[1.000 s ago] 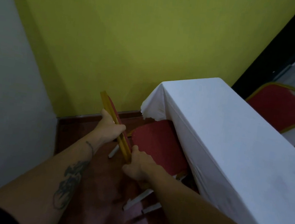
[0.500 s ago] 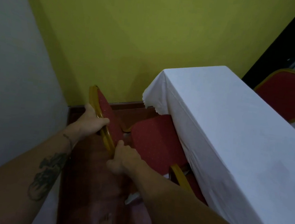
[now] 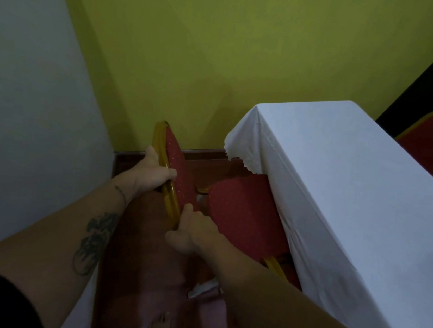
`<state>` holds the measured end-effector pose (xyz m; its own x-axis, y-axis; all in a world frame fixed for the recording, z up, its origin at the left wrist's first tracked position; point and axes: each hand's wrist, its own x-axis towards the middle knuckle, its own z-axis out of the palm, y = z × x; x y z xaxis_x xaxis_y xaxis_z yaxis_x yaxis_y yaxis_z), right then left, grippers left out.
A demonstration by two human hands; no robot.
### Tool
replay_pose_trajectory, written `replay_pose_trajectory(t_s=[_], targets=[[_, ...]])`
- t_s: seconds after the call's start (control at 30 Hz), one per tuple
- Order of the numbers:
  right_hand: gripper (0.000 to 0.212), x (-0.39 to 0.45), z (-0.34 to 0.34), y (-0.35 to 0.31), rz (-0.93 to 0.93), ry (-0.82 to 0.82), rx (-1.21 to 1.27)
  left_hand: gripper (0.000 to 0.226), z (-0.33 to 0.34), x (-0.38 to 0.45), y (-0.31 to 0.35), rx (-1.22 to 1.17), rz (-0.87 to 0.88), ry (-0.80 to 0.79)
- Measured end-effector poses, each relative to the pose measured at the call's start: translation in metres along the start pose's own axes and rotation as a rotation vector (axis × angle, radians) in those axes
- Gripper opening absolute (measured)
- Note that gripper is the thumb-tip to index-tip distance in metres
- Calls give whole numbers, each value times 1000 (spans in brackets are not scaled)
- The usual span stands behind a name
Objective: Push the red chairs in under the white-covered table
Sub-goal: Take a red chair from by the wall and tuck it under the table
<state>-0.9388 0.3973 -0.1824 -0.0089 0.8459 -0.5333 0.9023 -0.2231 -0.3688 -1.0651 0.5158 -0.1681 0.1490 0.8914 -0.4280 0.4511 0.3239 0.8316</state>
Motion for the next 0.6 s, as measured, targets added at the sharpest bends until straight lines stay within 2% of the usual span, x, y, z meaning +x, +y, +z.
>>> replay_pose_trajectory(t_s=[0.17, 0.33, 0.4, 0.6], targets=[[81, 13, -15, 18, 72, 53, -50, 85, 22, 17, 19, 9, 68, -42], [62, 17, -36, 44, 167, 114, -82, 83, 56, 34, 39, 0, 136, -77], [62, 15, -46, 56, 215, 127, -89, 79, 72, 39, 48, 8, 157, -93], [53, 7, -61, 96, 282, 186, 21, 104, 111, 49, 73, 41, 154, -169]])
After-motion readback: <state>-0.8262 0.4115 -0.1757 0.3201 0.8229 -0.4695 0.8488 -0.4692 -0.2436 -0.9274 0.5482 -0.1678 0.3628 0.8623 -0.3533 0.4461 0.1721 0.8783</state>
